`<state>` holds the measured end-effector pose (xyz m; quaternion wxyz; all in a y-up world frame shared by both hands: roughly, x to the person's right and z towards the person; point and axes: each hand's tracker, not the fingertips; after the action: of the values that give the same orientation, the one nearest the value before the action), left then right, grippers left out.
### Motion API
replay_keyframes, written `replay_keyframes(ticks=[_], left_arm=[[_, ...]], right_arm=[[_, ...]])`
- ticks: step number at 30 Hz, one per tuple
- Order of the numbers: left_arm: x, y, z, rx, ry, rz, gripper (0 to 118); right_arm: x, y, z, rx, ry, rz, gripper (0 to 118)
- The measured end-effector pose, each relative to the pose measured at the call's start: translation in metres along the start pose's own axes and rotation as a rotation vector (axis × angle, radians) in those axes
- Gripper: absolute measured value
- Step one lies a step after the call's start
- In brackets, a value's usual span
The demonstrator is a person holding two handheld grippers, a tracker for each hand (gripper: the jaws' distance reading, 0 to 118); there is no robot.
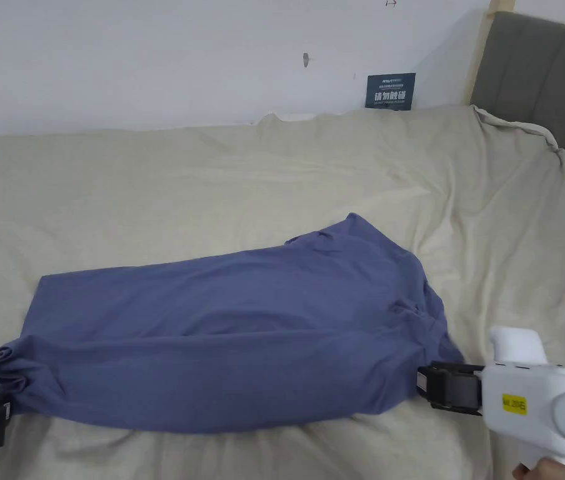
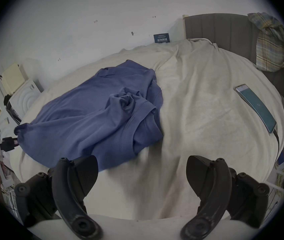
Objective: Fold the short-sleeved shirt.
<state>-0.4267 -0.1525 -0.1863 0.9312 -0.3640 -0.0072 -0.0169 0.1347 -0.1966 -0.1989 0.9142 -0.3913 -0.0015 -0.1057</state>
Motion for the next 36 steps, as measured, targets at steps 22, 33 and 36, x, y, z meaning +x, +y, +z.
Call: replay_keyframes(ticks=[22,33,36], left_arm=[[-0.003,-0.017,0.026,-0.043,-0.045,-0.003,8],[-0.011,-0.094,0.060,-0.136,-0.053,0.008,8],[-0.015,-0.100,0.054,-0.147,-0.073,0.022,14]], right_arm=[[-0.016,0.022,0.044,-0.017,-0.053,0.096,8],[-0.010,-0.065,0.077,-0.132,-0.029,0.075,8],[-0.006,-0.068,0.072,-0.122,-0.026,0.039,35]])
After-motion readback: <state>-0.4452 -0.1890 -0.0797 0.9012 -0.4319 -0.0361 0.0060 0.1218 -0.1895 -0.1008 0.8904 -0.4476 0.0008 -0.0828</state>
